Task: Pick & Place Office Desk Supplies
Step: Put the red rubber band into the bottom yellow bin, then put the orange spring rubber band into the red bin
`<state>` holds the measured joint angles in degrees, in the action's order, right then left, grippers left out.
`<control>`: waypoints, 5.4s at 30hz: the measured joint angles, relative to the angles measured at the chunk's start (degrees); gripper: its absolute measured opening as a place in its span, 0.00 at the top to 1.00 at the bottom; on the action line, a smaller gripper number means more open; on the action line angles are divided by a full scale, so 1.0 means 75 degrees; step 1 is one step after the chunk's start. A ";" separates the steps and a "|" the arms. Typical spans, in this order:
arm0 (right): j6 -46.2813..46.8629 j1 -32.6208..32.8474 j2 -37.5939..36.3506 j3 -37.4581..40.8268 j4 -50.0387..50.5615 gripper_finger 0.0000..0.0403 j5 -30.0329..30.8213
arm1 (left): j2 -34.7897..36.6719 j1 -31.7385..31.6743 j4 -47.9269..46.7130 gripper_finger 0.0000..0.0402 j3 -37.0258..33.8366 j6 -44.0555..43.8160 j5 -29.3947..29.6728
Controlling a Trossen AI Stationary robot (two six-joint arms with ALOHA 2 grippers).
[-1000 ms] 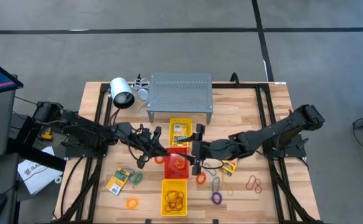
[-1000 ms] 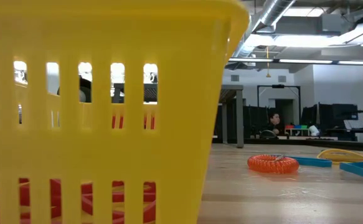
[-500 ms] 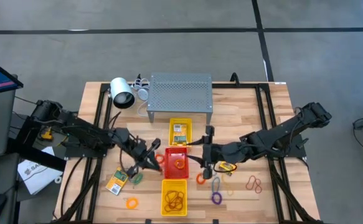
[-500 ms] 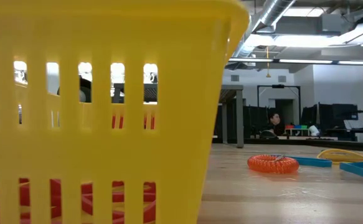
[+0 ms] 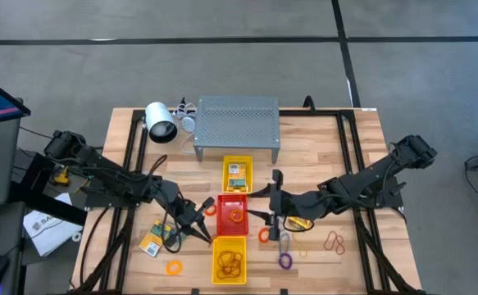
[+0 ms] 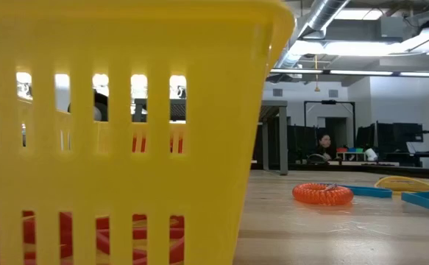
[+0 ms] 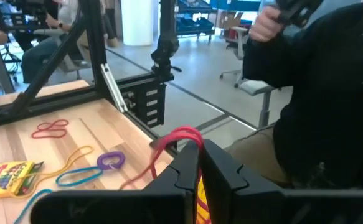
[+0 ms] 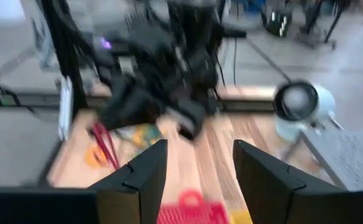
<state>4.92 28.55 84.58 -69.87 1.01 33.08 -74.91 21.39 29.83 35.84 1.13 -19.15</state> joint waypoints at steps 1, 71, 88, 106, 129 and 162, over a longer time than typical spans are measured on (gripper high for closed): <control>-0.0167 0.0034 0.0000 0.0182 -0.0532 0.56 -0.0005 | -0.0053 -0.0005 -0.0051 0.99 0.0039 0.0020 0.0016; -0.0104 0.0231 0.1029 0.3484 -0.7821 0.56 -0.0058 | -0.4355 0.0242 -0.3183 0.74 0.2881 0.0672 -0.0139; -0.0050 0.0231 0.1028 0.3484 -0.7804 0.56 -0.0059 | -0.2874 0.0228 -0.3730 0.61 0.2881 0.0794 0.0570; -0.0049 0.0219 0.1026 0.3484 -0.7804 0.56 -0.0058 | -0.3384 0.0433 -0.4401 0.62 0.2875 0.0784 0.0612; 0.0027 0.0239 0.1023 0.3487 -0.7729 0.56 -0.0046 | -0.2882 0.0501 -0.6420 0.62 0.4099 0.1613 0.2272; -0.0493 0.1980 -0.2945 0.3484 -0.0952 0.56 0.1502 | 0.1909 -0.2223 -0.3840 0.62 -0.1007 -0.0419 0.1348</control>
<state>1.22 43.40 62.49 -43.75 -6.13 44.34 -60.59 4.71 1.03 28.29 -2.01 -9.04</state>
